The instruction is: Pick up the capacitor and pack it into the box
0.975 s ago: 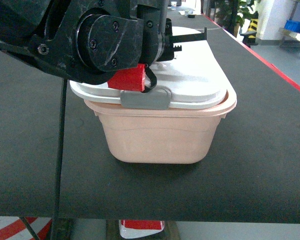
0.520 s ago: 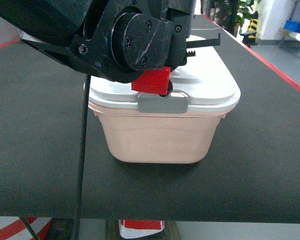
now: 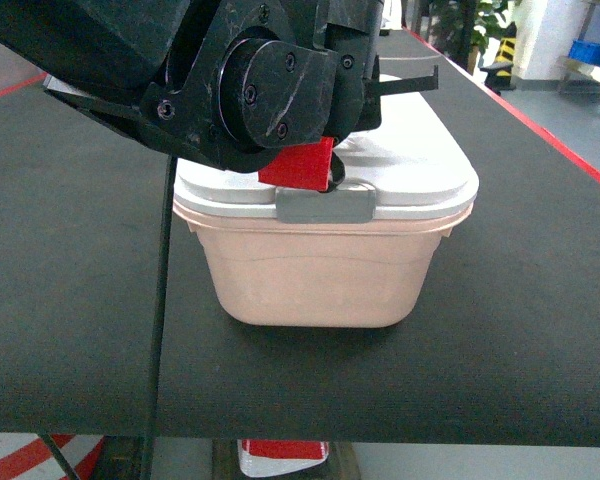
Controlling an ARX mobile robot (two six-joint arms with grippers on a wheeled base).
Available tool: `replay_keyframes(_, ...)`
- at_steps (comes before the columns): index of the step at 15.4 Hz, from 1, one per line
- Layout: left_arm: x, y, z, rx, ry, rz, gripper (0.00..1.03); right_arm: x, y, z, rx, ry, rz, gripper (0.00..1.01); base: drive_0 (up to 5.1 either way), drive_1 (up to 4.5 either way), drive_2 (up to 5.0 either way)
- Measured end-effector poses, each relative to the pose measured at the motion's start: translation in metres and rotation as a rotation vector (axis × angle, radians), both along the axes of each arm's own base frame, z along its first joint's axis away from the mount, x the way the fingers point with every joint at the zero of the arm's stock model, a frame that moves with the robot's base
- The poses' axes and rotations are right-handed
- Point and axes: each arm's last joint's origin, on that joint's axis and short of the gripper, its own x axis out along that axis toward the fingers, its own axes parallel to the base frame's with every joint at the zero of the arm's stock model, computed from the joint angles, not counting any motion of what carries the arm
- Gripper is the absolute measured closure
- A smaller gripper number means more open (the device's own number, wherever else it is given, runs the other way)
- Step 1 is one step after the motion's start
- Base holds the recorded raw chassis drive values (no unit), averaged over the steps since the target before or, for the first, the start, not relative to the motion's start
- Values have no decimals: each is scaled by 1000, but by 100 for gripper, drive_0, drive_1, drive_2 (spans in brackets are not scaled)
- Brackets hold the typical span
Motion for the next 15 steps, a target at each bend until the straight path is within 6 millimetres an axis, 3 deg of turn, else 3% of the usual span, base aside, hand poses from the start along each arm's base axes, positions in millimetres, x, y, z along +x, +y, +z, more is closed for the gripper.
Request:
replay_keyframes(3, -1, 2, -1, 7, -12, 6, 49, 0, 0, 0, 0, 0, 0, 3, 0, 0, 0)
replay_keyframes(4, 0, 4, 2, 4, -39, 7, 33, 0, 0, 0, 0, 0, 0, 3, 0, 0, 0)
replay_keyframes(6, 0, 7, 15, 0, -94, 10, 10, 0, 0, 0, 0, 0, 0, 3, 0, 0, 0)
replay_keyframes(7, -2, 9, 25, 0, -124, 5, 3, 0, 0, 0, 0, 0, 0, 3, 0, 0, 0)
replay_keyframes(15, 0, 34, 78, -25, -277, 26, 5, 0, 0, 0, 0, 0, 0, 3, 0, 0, 0)
